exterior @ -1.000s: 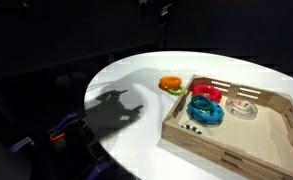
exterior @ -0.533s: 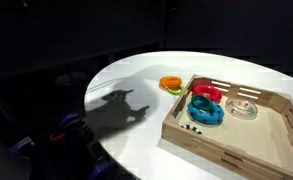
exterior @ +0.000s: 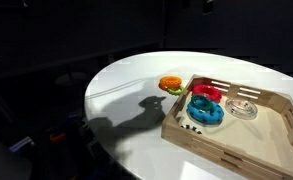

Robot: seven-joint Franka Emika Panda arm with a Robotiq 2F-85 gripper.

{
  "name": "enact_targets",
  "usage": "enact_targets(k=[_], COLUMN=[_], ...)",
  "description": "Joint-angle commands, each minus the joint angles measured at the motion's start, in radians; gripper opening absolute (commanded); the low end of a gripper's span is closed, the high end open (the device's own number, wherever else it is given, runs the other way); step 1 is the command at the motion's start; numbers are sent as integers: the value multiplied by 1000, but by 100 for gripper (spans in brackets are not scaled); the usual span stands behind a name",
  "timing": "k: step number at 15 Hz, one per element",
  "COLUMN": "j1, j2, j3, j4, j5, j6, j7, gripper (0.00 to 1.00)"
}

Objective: Remove the dark green ring from the box

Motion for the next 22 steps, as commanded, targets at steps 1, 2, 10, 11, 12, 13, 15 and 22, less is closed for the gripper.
enact_targets(k=[1, 2, 10, 11, 12, 13, 15, 22], j1=[-19, -23, -17, -17, -17, -17, -17, -33], j2=[88, 106, 168, 173, 175, 175, 175, 246], j3=[-36, -46, -92, -92, -92, -92, -92, -123], j4=[85, 94, 99, 106, 111, 111, 112, 136], j5=[-22, -23, -2, -2, -2, -2, -2, -13], j6=[-70, -85, -122, -128, -132, -132, -134, -140], j7=[28, 30, 7, 7, 8, 10, 10, 34], gripper=[100, 100, 100, 100, 100, 100, 100, 100])
